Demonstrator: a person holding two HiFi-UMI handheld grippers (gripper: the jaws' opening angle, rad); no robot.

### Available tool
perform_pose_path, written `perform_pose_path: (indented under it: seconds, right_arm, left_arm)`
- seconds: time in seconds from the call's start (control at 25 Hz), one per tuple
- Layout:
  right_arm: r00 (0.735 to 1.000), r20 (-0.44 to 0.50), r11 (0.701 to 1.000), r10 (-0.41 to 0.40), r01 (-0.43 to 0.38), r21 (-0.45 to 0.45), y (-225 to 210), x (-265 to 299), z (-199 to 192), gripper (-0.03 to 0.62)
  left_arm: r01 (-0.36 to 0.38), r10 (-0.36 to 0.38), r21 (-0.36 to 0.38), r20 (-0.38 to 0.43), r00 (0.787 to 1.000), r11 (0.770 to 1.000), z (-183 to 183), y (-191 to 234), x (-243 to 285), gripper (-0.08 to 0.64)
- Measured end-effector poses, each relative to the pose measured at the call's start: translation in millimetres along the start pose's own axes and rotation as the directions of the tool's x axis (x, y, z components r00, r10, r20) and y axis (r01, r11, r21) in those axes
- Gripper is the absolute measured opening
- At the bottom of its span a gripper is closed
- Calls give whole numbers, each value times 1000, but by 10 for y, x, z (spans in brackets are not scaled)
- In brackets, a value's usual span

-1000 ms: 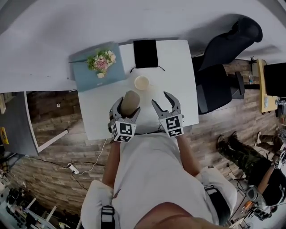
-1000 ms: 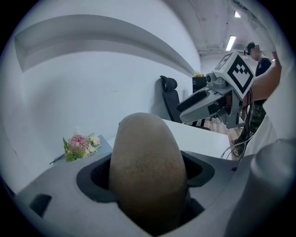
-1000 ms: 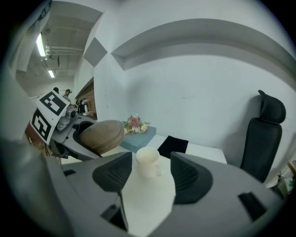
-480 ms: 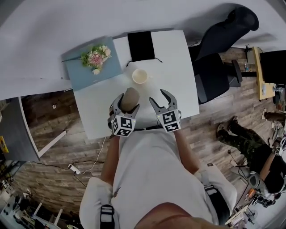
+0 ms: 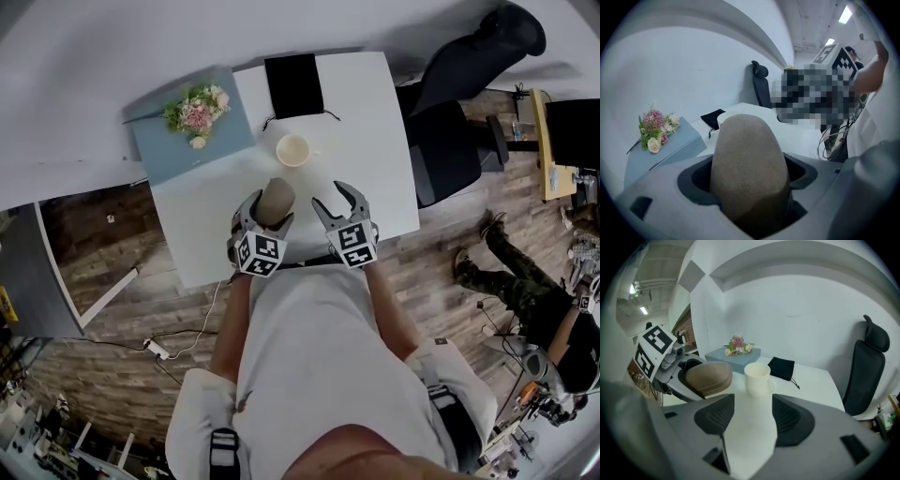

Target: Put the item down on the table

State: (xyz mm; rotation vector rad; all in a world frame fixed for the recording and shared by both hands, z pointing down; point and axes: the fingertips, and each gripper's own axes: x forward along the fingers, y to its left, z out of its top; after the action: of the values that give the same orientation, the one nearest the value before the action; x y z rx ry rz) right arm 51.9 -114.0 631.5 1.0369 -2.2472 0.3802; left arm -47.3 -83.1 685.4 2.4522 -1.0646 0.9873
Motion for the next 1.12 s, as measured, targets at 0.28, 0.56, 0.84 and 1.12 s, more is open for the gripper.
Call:
perform_pose_path:
  seconds: [0.28,0.56,0.84,1.12]
  right_arm:
    - [1000,-25,1000,13,-13,1,12,72,-99,252]
    - [998,-55,999,35,-35,-2,36,144,-216,249]
    - [995,-82,999,54,-54,0,62,235,-332,242]
    - [989,-136,997,64,-68,-30,69,297,-433,241]
  left_arm:
    - [33,-33,1,-44,998,999,-137,-52,135,410]
    - [55,-55,-5,-84,995,998,-242,-87,235,410]
    - [64,-66,-23,-113,991,998,-337,-90,330,410]
    - [79,-83,-28,-144,986,996,-409,-100,434,410]
